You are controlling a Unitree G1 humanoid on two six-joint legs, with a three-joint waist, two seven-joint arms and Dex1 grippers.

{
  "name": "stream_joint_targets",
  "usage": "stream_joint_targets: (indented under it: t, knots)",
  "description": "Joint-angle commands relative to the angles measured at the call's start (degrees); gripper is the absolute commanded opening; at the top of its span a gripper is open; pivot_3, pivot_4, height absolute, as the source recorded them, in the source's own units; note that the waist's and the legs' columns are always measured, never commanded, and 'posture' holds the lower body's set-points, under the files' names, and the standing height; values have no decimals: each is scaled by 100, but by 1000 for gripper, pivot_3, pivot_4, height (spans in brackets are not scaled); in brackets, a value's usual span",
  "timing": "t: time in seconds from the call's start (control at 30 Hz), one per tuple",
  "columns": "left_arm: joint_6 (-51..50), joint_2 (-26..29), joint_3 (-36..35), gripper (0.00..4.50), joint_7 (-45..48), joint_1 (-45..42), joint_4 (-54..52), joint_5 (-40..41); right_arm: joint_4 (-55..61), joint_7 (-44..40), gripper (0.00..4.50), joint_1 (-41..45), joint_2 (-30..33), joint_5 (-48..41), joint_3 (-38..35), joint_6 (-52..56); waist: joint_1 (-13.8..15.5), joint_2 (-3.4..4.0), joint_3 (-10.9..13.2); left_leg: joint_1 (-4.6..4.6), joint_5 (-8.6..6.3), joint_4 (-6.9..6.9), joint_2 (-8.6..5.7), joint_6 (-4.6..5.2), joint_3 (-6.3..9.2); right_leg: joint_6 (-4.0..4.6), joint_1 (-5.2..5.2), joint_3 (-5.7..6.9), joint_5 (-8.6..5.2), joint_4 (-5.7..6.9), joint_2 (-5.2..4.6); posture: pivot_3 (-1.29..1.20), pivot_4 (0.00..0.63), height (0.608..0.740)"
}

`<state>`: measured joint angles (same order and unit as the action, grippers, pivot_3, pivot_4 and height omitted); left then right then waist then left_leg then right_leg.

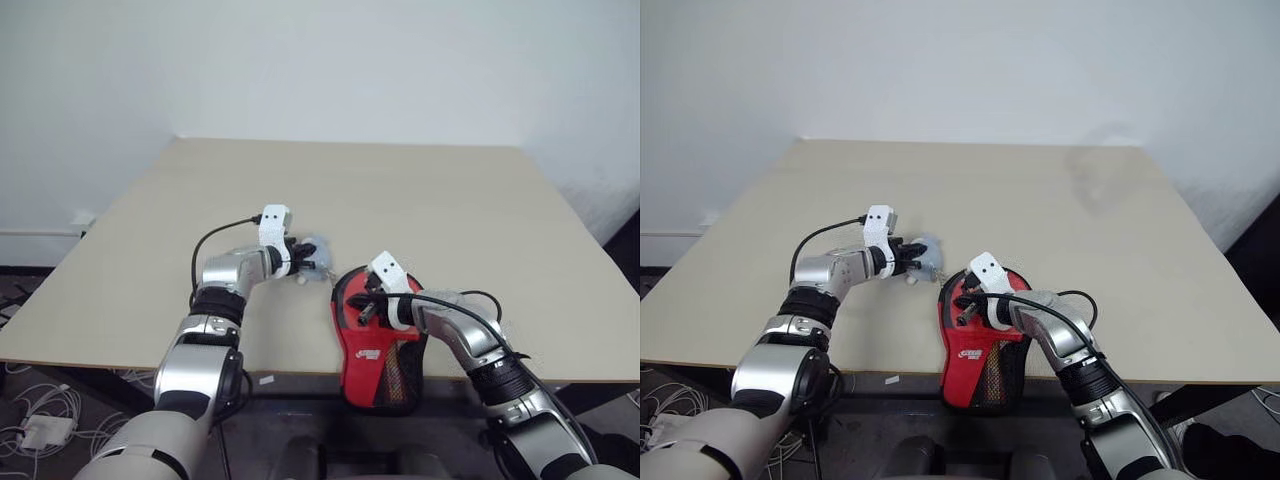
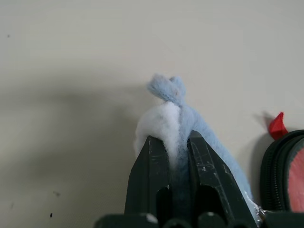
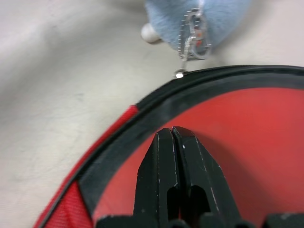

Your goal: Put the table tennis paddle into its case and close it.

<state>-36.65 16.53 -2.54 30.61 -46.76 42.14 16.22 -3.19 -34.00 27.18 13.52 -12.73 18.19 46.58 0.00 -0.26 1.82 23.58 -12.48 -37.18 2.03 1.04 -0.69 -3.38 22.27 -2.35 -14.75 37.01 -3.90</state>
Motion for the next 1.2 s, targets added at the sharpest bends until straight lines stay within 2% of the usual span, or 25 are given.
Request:
stream_joint_targets:
  t: [0.03, 0.17, 0.43, 0.63, 0.87, 1.07, 1.2]
  knots:
    - [-195, 242, 67, 0, 235, 192, -881, -15, -218, 71, 35, -60, 261, 143, -190, 51, -6, 0, 0, 0, 0, 1, 0, 0, 0, 7, 1, 0, 4, 0, 0, 0, 0, 740]
    - [-297, 439, 122, 0, 418, 568, -1399, -29, -208, 78, 35, -140, 313, 142, -203, 30, -20, -1, 0, 0, -1, 6, 1, 0, -2, 13, 4, -3, 8, -2, 1, 0, 0, 740]
    - [-75, 653, 135, 0, 442, 909, -1479, -156, -13, 148, 35, -237, 203, 135, -182, 122, -134, -2, 0, -3, 0, 11, 1, 0, -1, 12, 4, -3, 7, -2, 1, 0, 0, 740]
    - [-201, 641, 63, 0, 350, 994, -1602, -106, -235, 322, 35, -217, -203, 51, -450, -389, -152, -3, -1, -5, 0, 14, 3, 1, -1, 11, 6, -5, 6, -2, 4, 0, 0, 740]
    - [99, 751, 58, 0, 240, 993, -1315, -301, -360, 327, 35, -316, -420, 154, -318, -630, -155, -3, -1, -5, 0, 17, 4, 1, -2, 12, 7, -8, 7, -2, 5, 0, 0, 740]
    - [717, 860, 307, 0, 359, 1046, -948, -627, -351, 331, 35, -390, -468, 200, -270, -687, -259, -2, -2, -11, 0, 21, 6, 0, -2, 13, 6, -8, 7, 0, 8, 0, 0, 740]
    - [1553, 754, 318, 0, 227, 793, -381, -781, -257, 329, 35, -411, -513, 187, -278, -690, -271, -2, -2, -14, 1, 22, 6, 1, -1, 13, 4, -8, 7, 1, 8, 0, 0, 740]
